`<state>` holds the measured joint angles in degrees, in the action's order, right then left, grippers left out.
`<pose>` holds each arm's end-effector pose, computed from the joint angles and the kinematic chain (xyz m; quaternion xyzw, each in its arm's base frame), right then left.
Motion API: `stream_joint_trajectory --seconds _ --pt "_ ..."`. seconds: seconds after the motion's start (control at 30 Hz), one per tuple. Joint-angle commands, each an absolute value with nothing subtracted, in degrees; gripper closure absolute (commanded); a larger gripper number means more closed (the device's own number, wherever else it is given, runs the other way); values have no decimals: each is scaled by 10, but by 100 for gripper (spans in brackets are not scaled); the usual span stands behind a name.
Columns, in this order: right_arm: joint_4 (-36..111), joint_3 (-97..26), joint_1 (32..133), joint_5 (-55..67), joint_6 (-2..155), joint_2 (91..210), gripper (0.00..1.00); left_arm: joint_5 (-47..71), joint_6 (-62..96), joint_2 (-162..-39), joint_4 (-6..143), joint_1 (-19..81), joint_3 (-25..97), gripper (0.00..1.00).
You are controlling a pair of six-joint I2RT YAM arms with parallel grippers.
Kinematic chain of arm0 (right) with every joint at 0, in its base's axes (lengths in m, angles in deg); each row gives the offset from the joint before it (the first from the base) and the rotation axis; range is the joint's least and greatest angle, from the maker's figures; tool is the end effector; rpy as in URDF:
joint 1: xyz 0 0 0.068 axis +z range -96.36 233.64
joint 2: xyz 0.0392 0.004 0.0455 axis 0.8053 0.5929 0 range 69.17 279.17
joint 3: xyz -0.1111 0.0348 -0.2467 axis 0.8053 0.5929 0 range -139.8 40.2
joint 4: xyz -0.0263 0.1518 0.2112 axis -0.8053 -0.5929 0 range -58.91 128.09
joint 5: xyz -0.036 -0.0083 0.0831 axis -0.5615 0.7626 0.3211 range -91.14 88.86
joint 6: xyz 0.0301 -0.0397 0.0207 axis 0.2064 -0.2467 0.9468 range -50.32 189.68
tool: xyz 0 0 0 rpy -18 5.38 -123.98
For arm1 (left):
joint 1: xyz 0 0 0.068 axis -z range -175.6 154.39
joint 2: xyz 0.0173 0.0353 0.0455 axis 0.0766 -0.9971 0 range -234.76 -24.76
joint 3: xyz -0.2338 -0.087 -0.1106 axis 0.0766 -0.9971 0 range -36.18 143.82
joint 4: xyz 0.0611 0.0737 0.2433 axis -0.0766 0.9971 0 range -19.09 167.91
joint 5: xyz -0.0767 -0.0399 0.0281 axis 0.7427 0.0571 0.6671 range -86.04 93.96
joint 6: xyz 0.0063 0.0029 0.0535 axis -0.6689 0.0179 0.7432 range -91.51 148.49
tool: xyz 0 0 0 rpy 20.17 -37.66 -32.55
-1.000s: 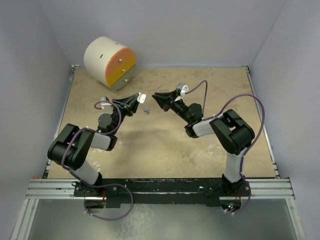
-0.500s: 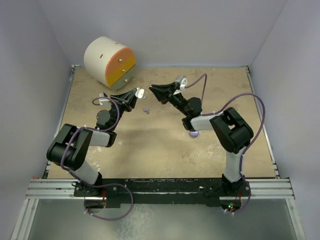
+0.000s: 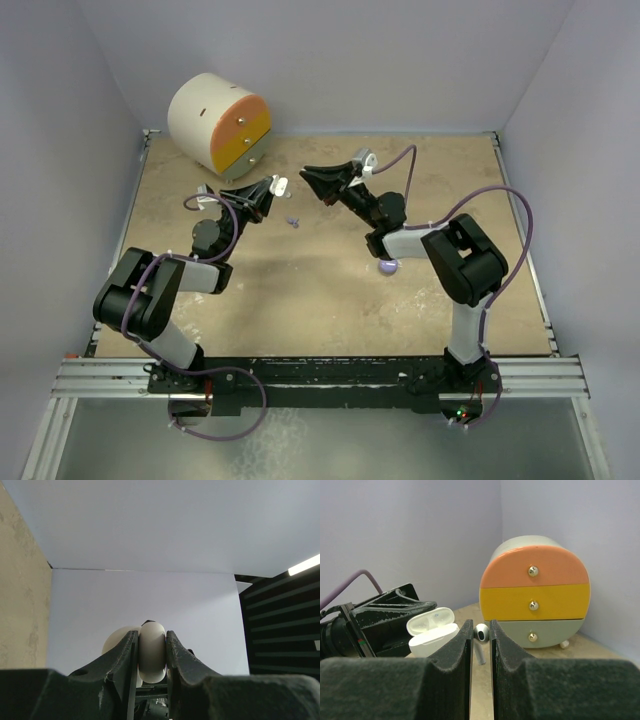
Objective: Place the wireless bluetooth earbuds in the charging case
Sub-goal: Place the earbud in the charging case.
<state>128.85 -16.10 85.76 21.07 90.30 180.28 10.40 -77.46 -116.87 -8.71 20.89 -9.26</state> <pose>0.3247 0.2198 0.2569 -0.2154 0.4265 0.4667 0.7442 0.2796 -0.0871 0.2074 -0.3990 0.4659 -0.7081 0.3497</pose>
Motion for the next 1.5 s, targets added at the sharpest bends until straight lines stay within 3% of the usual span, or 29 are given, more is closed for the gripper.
stream_joint_trajectory --seconds 0.0,1.47 --pt "1749 -172 856 223 902 1786 100 111 -785 -1167 -118 205 -77 100" --pt "1749 -258 857 268 923 1834 100 129 -825 -1244 -152 209 -7 100"
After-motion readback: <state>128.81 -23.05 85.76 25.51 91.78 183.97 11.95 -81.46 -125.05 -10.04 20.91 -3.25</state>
